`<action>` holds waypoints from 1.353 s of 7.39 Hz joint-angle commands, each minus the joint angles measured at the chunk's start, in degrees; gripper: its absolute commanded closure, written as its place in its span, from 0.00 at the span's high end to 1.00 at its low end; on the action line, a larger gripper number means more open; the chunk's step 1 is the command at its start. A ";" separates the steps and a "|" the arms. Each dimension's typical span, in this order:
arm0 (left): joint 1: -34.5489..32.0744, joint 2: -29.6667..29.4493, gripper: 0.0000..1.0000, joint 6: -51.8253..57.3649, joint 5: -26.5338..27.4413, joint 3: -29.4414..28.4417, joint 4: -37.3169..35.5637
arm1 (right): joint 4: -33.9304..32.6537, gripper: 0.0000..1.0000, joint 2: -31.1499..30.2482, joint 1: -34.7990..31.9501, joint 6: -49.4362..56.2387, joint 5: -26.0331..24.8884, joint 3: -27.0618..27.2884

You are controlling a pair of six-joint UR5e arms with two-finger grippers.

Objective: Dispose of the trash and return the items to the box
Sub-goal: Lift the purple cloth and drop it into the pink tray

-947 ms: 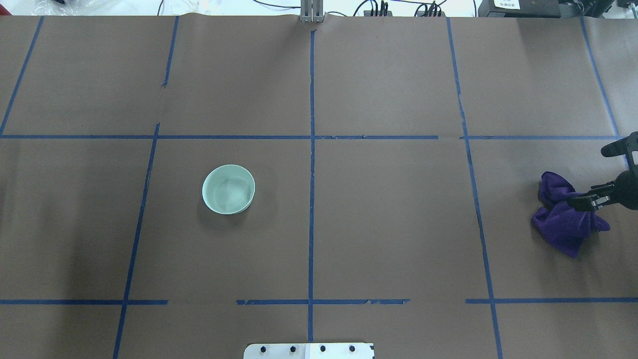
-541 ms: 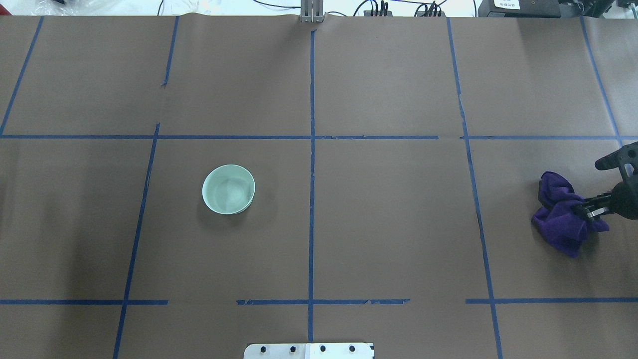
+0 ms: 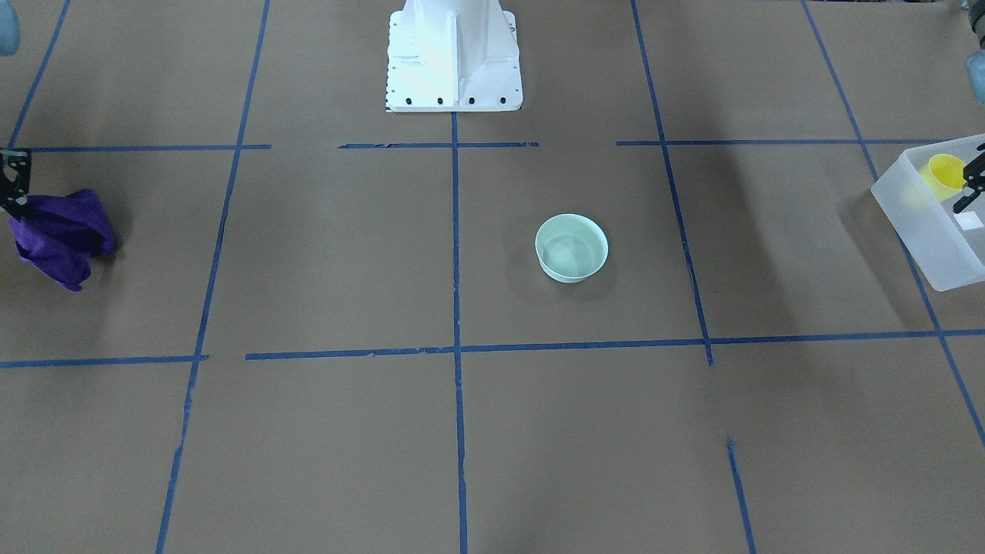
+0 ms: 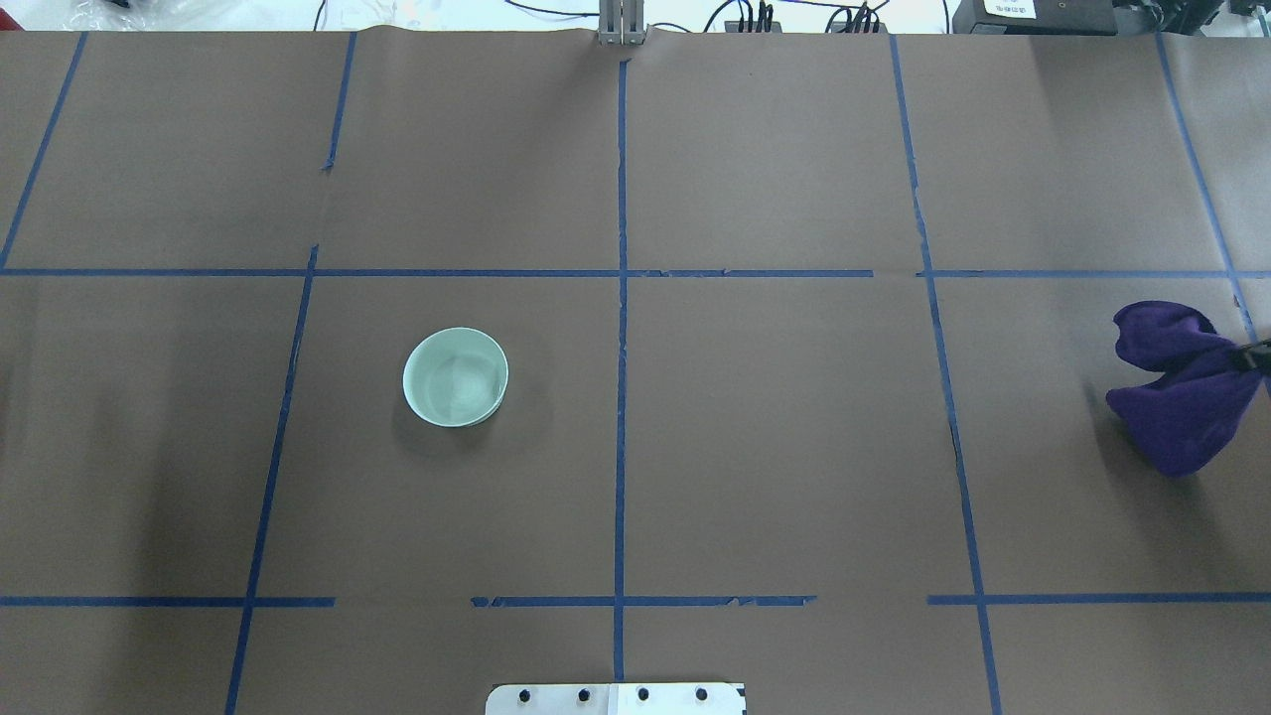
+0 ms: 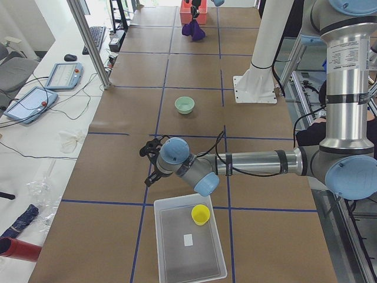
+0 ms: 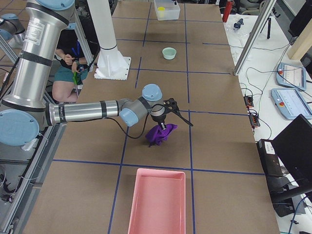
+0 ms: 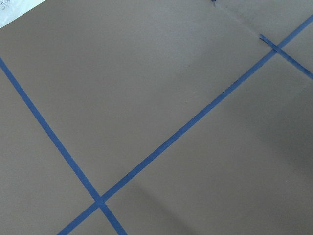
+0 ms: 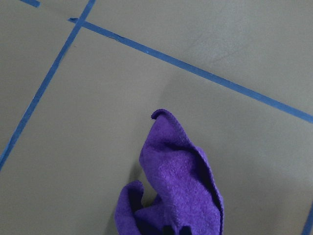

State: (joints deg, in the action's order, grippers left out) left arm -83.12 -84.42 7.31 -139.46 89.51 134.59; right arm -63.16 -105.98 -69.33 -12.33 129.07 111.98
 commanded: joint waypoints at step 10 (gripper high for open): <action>0.32 0.67 1.00 -21.10 4.18 7.84 0.06 | -26.34 1.00 11.85 -33.88 41.77 9.17 -19.98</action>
State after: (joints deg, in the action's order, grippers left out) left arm -83.26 -83.61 -5.38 -136.73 94.63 134.71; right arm -92.61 -93.51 -105.27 40.49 134.99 90.48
